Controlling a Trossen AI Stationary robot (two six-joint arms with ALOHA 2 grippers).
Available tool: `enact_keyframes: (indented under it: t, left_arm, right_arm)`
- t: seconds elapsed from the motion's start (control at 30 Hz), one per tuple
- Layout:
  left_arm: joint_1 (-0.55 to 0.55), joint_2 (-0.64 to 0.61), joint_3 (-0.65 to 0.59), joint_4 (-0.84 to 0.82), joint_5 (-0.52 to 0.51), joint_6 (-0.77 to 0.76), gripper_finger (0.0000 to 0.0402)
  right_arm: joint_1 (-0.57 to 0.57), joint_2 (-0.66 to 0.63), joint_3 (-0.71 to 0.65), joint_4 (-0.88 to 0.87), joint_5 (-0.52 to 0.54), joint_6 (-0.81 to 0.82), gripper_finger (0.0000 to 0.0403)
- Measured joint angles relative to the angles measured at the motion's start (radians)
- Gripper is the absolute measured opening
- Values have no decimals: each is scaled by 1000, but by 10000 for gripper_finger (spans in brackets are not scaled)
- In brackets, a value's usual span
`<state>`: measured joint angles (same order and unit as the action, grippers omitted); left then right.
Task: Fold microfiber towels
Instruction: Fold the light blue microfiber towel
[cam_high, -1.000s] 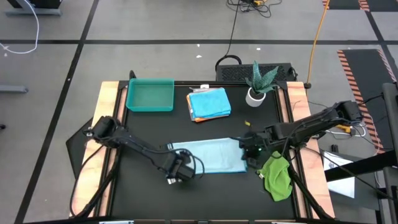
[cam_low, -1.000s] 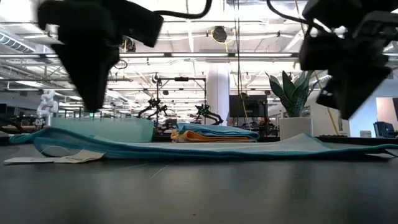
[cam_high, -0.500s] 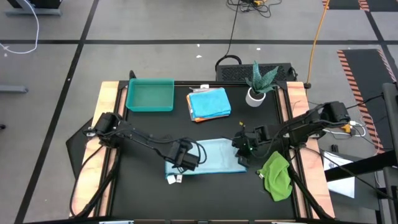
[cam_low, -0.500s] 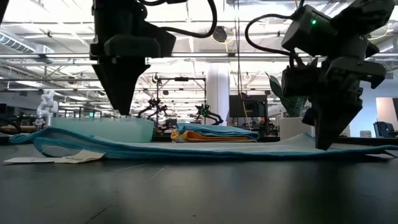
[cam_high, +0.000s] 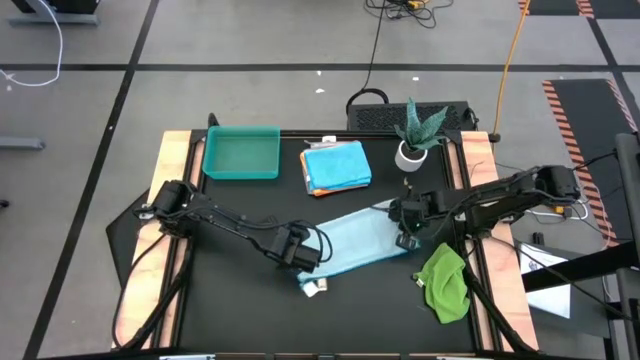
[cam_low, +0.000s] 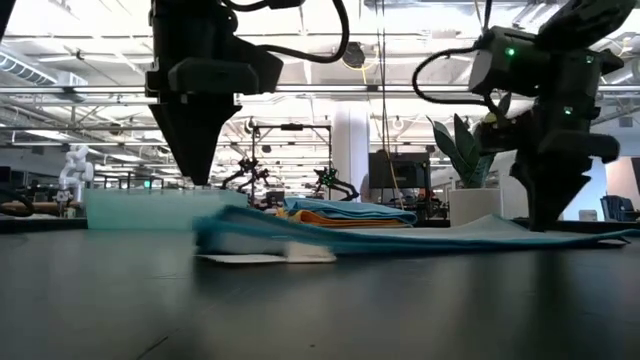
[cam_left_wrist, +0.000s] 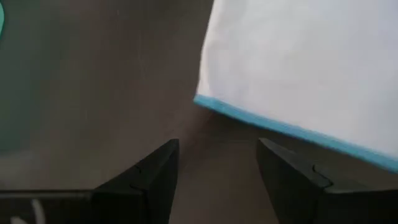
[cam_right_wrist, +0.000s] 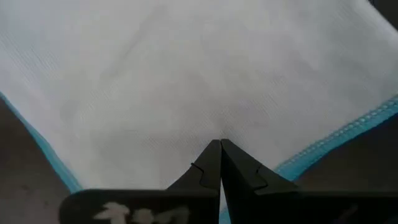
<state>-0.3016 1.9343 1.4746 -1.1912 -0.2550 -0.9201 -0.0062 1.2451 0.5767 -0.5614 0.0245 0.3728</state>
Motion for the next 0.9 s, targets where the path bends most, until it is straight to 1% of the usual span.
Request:
enact_keyframes:
  t: [0.1,0.17,0.2,0.33,0.4,0.53,0.6,0.63,0.77,0.9]
  left_arm:
    - [1,0,0,-1,0,-9,218]
    - [7,0,0,-7,19,-52,218]
    - [15,0,0,-7,47,-73,218]
    - [69,0,0,-3,208,-90,218]
    - [104,0,0,-2,262,-95,218]
    - [187,0,0,2,264,-101,218]
    - [221,0,0,8,257,-76,218]
    - [235,0,0,16,271,-56,218]
    - [274,0,0,70,367,48,218]
    - [277,0,0,89,378,103,218]
  right_arm:
    - [-19,-45,1,-20,-4,5,0]
    - [-22,-78,1,-14,-25,22,0]
    - [-22,-93,1,-7,-27,31,0]
    - [-22,-153,2,29,-108,49,0]
    - [-21,-178,2,45,-137,74,0]
    - [-21,-215,3,64,-182,99,0]
    - [-21,-226,3,63,-183,110,0]
    - [-21,-230,3,63,-183,113,0]
    - [-21,-239,4,64,-198,117,6]
    - [-21,-239,4,63,-213,135,26]
